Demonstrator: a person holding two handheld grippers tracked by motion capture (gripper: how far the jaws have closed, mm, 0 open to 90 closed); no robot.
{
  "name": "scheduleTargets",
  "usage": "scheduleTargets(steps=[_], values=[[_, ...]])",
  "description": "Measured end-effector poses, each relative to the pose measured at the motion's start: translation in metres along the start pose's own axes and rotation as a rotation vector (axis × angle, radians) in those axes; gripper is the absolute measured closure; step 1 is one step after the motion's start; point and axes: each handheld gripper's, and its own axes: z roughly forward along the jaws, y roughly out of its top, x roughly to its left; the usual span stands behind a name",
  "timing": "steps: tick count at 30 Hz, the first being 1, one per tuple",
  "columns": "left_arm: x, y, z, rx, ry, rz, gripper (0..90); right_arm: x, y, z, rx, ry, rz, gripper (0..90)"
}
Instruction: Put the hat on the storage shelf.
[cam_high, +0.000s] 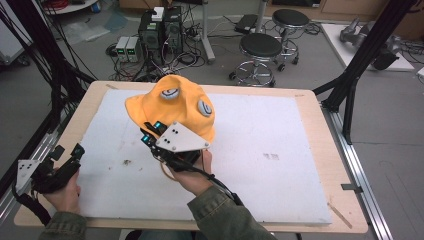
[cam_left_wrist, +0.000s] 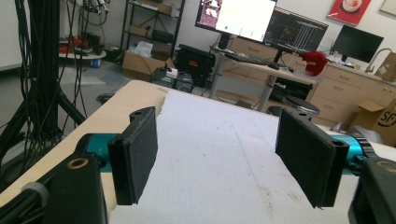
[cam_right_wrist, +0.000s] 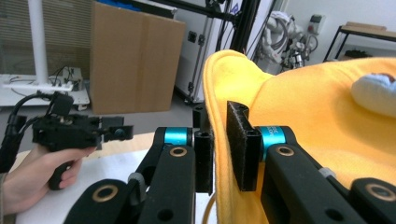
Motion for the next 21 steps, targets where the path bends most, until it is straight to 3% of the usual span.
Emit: scheduleTargets(steps=[5, 9, 13, 14, 18, 21], values=[[0.0, 0.0, 0.0, 0.001, 0.001, 0.0, 29.9, 0.005, -0.006, -0.001, 0.012, 0.002, -0.014, 77.5], [0.0, 0.0, 0.0, 0.004, 0.0, 0.001, 29.9, 0.008, -0.008, 0.0, 0.032, 0.001, -0.059, 70.8], [0.001, 0.0, 0.0, 0.0, 0.001, 0.001, 29.9, 0.008, -0.008, 0.002, 0.054, 0.029, -0.051, 62.7], [0.001, 0.0, 0.0, -0.001, 0.003, 0.001, 29.9, 0.009, -0.008, 0.003, 0.072, 0.053, -0.078, 53.3], [0.001, 0.0, 0.0, -0.001, 0.003, 0.001, 29.9, 0.015, -0.007, 0.003, 0.072, 0.04, -0.137, 41.2], [0.001, 0.0, 0.0, -0.004, 0.003, 0.001, 29.9, 0.016, -0.005, 0.0, 0.056, 0.022, -0.126, 35.2]])
